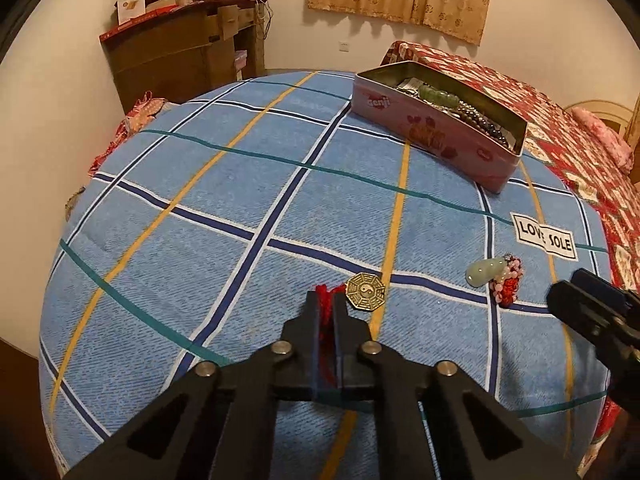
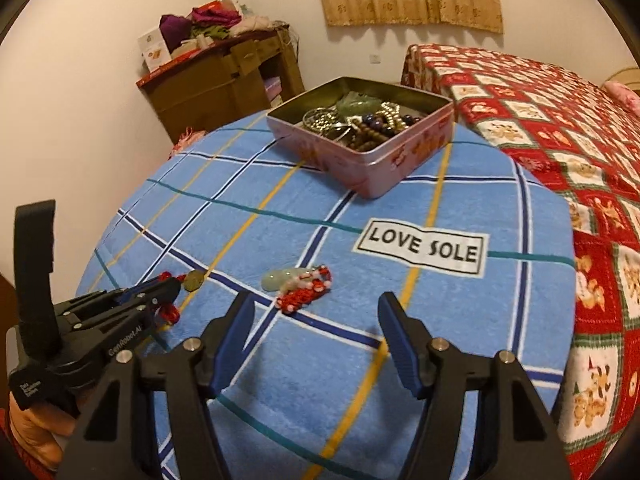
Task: Organize jewelry
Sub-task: 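Lower the left tool onto the red cord with gold coin and close it, then grasp the jade pendant with red beads with the right tool while the left lifts the cord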
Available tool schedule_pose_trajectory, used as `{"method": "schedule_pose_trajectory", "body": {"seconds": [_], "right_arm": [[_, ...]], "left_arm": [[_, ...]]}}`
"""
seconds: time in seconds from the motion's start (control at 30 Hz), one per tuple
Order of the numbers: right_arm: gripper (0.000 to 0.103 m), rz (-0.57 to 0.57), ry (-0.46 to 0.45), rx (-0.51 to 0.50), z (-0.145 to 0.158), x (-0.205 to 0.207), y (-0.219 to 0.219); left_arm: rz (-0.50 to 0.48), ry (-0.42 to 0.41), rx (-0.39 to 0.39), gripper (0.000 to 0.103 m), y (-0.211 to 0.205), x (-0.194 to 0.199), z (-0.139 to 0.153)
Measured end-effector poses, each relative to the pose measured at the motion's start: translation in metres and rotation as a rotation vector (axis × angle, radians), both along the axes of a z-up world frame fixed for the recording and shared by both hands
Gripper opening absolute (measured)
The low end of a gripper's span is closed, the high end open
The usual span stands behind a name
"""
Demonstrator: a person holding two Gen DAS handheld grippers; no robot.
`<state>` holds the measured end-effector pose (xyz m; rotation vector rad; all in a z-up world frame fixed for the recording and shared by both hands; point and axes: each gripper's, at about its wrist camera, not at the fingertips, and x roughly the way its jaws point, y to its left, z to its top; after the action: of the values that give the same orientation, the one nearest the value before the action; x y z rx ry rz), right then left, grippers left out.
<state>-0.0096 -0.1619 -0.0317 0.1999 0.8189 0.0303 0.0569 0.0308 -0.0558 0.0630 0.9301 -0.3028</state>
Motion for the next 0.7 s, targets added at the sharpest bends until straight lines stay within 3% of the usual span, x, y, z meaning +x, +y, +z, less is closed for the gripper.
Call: {"method": "schedule_pose_trajectory", "body": {"seconds": [0.6, 0.7], "right_arm": [[0.067, 0.08, 0.117, -0.081, -0.023, 0.041, 0.027], [0.046, 0.076, 0.114, -0.158, -0.023, 0.039, 0.031]], "left_arm": [[0.04, -0.13, 0.043, 0.001, 0.012, 0.003, 0.027], [0.044, -0.135, 0.048, 0.001, 0.013, 0.004, 0.028]]}}
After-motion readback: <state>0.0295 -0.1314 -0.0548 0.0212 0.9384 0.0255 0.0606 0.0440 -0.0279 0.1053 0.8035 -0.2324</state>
